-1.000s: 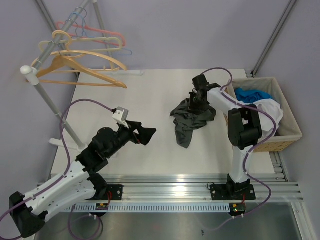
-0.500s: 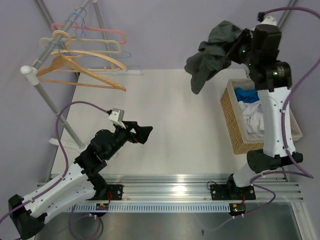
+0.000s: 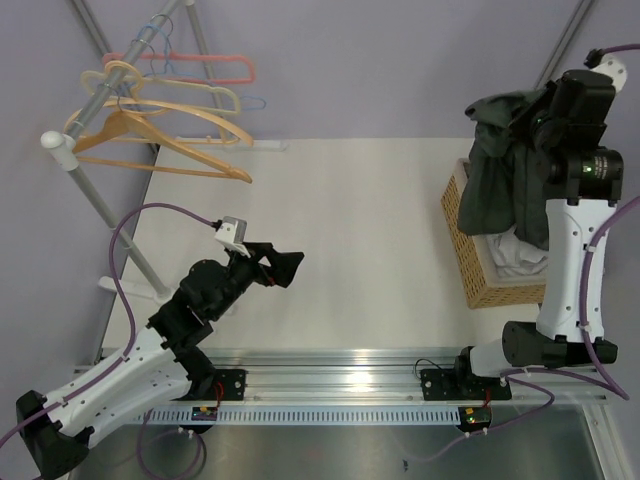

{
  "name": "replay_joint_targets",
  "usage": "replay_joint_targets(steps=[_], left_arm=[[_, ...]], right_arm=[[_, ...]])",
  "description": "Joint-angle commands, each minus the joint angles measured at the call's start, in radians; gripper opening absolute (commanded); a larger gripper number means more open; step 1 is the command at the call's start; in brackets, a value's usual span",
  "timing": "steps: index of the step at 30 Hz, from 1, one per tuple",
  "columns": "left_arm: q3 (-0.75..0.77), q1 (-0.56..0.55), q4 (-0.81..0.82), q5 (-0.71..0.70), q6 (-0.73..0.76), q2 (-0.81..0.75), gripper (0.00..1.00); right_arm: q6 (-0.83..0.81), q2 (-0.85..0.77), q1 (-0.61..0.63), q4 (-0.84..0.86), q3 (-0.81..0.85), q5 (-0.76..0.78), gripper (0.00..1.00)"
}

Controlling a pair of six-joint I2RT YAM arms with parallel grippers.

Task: Remove the t-shirt from the hanger
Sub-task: Place the T-shirt in the bin.

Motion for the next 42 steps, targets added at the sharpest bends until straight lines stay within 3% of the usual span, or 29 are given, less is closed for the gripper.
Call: replay_joint_targets(steps=[1, 7, 10, 15, 20, 31, 37, 42], left_arm=[[0.007, -0.005, 0.018, -0.035, 0.006, -0.013, 0.99], [0.01, -0.005, 0.021, -0.026, 0.004, -0.007, 0.99], [0.008, -0.003, 0.021, -0.021, 0.004, -0.005, 0.99], [0.01, -0.003, 0.023, -0.023, 0.006, -0.002, 0.99], [0.011, -0.003, 0.024, -0.023, 0.006, -0.005, 0.99], [0.008, -0.003, 0.023, -0.025, 0.006, -0.005, 0.99], [0.008, -0.003, 0.023, -0.025, 0.007, -0.004, 0.99], [0.007, -0.003, 0.023, -0.031, 0.01, -0.005, 0.99]], right_arm=[[0.038, -0.034, -0.026, 0.137, -0.167, 0.021, 0.0], [0.027, -0.066, -0.074, 0.223, -0.316, 0.096, 0.0], [-0.006, -0.037, -0.098, 0.185, -0.253, 0.115, 0.0], [-0.037, 0.015, -0.117, 0.071, -0.163, 0.34, 0.0], [-0.108, -0.053, -0.138, 0.141, -0.333, 0.516, 0.0], [0.016, -0.039, -0.155, 0.31, -0.708, 0.364, 0.0], [0.15, 0.067, -0.155, 0.534, -0.94, 0.063, 0.0], [0.23, 0.252, -0.155, 0.525, -0.913, -0.101, 0.0]])
